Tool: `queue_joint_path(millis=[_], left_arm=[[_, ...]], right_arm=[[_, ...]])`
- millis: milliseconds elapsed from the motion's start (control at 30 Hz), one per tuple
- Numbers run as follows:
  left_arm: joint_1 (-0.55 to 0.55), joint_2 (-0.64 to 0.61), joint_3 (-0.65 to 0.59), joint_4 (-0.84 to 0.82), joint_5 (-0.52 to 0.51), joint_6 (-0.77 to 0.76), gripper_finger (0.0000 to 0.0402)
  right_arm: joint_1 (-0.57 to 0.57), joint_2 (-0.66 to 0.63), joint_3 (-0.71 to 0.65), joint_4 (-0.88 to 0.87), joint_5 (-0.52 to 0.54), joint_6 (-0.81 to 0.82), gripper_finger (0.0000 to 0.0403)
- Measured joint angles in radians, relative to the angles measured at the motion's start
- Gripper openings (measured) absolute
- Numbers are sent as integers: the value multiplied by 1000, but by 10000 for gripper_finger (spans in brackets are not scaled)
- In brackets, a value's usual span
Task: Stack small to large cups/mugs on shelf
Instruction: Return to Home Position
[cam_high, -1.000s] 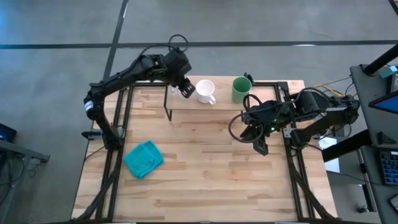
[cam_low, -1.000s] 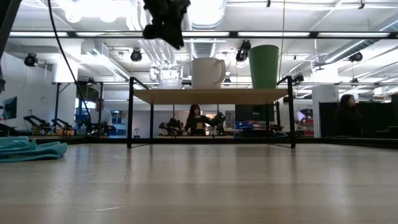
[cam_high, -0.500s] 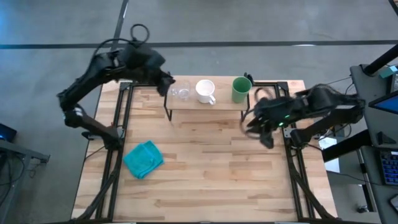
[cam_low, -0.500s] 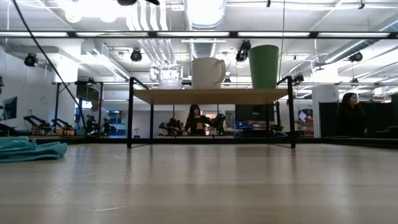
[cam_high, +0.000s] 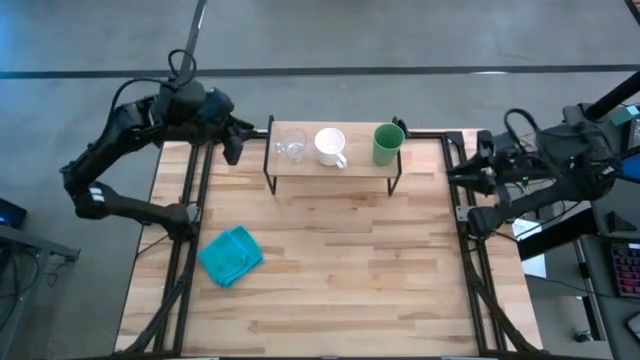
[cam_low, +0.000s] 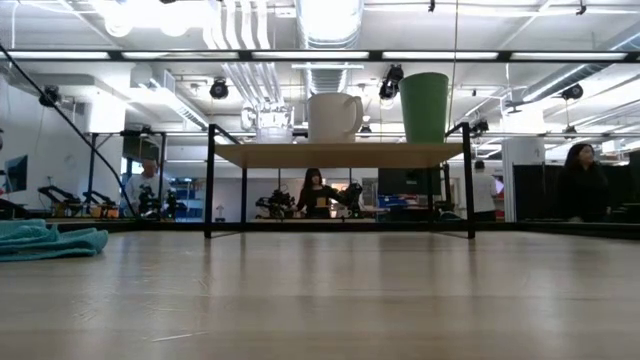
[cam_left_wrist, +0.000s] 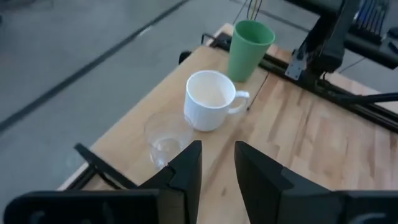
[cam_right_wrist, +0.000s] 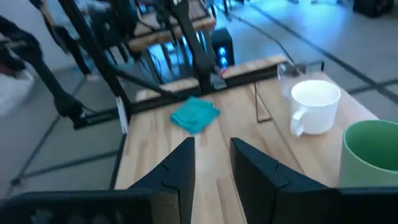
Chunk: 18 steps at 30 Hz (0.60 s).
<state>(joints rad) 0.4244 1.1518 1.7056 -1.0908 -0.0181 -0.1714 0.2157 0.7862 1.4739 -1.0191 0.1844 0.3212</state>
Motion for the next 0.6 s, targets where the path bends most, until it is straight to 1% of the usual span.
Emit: queue_joint_path(millis=[100, 233, 367, 500, 600], left_arm=[[0, -52, -116, 117, 12, 17, 81], [0, -132, -277, 275, 70, 22, 81], [0, -201, -423, 421, 137, 20, 81], [0, -263, -537, 528, 170, 19, 81], [1, -303, -594, 560, 190, -3, 81]], right_arm=[[0, -97, -104, 76, 0, -6, 96], [0, -206, -243, 183, -1, -9, 96], [0, -288, -364, 263, -1, -16, 96], [0, -354, -479, 353, -4, -15, 96], [0, -394, -567, 423, -4, -27, 96]])
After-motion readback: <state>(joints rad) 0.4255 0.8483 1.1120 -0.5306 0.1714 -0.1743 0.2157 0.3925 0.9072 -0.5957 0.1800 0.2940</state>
